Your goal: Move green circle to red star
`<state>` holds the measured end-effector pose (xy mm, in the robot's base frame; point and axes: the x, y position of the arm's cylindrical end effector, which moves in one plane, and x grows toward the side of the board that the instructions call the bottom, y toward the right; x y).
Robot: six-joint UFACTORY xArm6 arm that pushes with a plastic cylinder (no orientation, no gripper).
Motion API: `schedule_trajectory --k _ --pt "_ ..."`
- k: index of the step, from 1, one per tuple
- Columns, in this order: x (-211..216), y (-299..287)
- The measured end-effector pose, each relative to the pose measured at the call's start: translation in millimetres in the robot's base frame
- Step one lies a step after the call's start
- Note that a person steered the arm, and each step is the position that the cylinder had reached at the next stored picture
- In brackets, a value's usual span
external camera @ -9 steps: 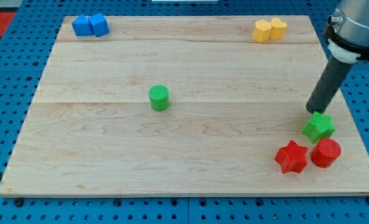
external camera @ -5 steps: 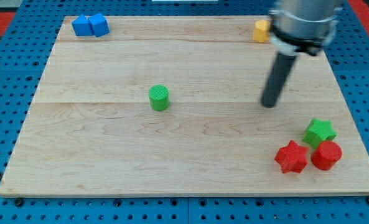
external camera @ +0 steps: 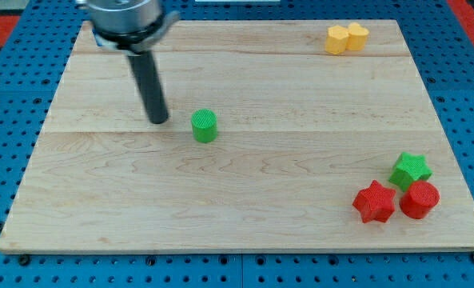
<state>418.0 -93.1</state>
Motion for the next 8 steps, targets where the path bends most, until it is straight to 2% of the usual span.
schedule_trajectory --k 1,2,3,4,5,6,7,8 --pt "0 97" --pt "14 165" --pt "-4 133" --pt "-30 55" --pt "-18 5" --pt "19 51" --pt "37 135" --pt "38 158"
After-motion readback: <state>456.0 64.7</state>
